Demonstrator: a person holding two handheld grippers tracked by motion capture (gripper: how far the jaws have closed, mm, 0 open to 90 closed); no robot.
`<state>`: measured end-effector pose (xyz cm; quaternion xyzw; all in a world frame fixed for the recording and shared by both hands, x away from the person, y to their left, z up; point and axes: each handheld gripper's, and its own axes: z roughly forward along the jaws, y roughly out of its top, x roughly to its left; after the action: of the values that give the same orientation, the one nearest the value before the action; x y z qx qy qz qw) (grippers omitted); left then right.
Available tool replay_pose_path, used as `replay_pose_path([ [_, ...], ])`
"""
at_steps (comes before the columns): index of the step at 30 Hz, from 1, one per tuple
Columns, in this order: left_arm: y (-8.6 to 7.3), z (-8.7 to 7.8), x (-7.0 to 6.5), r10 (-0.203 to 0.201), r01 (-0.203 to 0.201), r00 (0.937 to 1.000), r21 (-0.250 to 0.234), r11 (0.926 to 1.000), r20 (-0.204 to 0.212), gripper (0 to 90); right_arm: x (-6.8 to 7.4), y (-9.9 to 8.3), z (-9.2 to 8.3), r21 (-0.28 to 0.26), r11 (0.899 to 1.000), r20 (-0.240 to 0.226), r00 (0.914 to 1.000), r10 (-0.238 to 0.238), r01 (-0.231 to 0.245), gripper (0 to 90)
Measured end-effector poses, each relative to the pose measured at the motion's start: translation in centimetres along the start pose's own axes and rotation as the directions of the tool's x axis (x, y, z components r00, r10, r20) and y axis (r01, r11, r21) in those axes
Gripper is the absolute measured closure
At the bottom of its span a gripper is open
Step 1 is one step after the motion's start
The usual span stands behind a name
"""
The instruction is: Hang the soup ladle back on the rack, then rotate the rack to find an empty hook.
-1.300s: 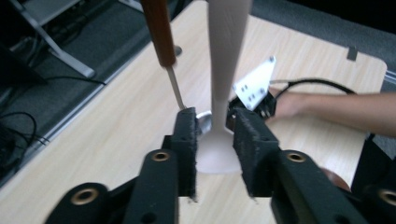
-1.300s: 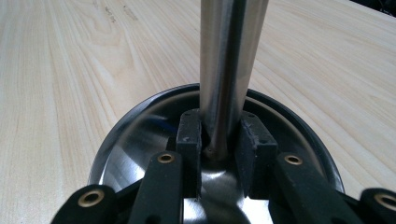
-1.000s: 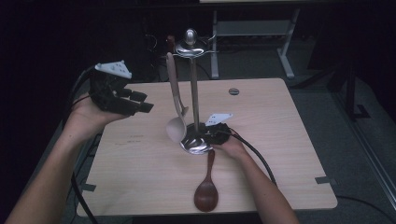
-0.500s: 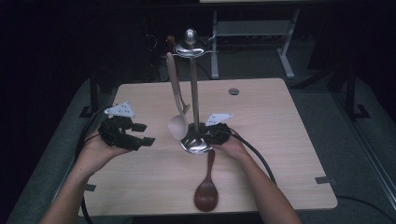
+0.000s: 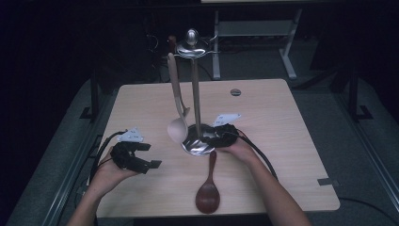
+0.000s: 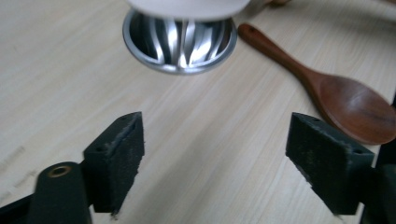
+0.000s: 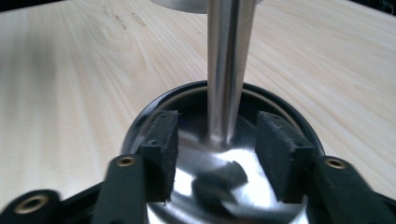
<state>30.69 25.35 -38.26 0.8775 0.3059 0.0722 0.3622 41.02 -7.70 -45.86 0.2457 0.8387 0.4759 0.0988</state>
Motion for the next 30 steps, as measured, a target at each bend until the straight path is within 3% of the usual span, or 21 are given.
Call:
replay_pose_path([
  [3, -1.1, 0.8, 0.0, -0.020, 0.020, 0.9998, -0.002, 0.9998, 0.006, 15.3, 0.1, 0.1, -1.5, 0.001, 1.000, -0.007, 0.9996, 0.026, -0.026, 44.3],
  [4, -1.4, 1.0, -0.1, -0.029, 0.029, 0.9996, -0.006, 0.9996, 0.006, 14.6, 0.3, 0.1, -2.1, 0.014, 0.998, -0.004, 0.9984, 0.057, -0.057, 44.9],
  [6, -2.1, 1.5, -0.1, -0.040, 0.040, 0.9991, -0.007, 0.9992, 0.011, 14.4, 0.6, -0.1, -3.1, 0.019, 0.996, -0.012, 0.9960, 0.089, -0.089, 50.7],
  [8, -2.7, 1.8, -0.1, -0.039, 0.039, 0.9991, -0.003, 0.9992, 0.015, 14.3, 1.0, -0.3, -4.0, 0.045, 0.992, -0.015, 0.9932, 0.116, -0.115, 50.6],
  [12, -3.5, 2.5, -0.4, -0.053, 0.052, 0.9984, 0.008, 0.9986, 0.020, 14.4, 1.9, -1.2, -5.8, 0.061, 0.990, -0.012, 0.9920, 0.126, -0.125, 59.4],
  [14, -3.9, 2.8, -0.7, -0.060, 0.060, 0.9979, 0.006, 0.9982, 0.024, 14.4, 2.4, -1.6, -6.6, 0.073, 0.991, -0.009, 0.9933, 0.115, -0.115, 67.5],
  [15, -4.0, 2.9, -0.7, -0.056, 0.056, 0.9981, 0.010, 0.9984, 0.023, 14.4, 2.7, -1.9, -7.1, 0.082, 0.990, -0.016, 0.9931, 0.116, -0.114, 78.3],
  [18, -4.5, 3.1, -0.8, -0.054, 0.053, 0.9982, 0.027, 0.9982, 0.027, 14.4, 3.3, -2.6, -8.1, 0.095, 0.989, -0.028, 0.9931, 0.114, -0.111, 89.9],
  [24, -4.9, 3.2, -0.9, -0.056, 0.056, 0.9982, 0.033, 0.9979, 0.021, 14.4, 4.7, -4.7, -10.0, 0.113, 0.991, -0.051, 0.9957, 0.077, -0.071, 90.0],
  [30, -5.0, 3.2, -0.8, -0.067, 0.066, 0.9976, 0.024, 0.9975, 0.018, 14.4, 6.2, -6.8, -11.3, 0.120, 0.993, -0.122, 0.9920, 0.030, -0.016, 90.0],
])
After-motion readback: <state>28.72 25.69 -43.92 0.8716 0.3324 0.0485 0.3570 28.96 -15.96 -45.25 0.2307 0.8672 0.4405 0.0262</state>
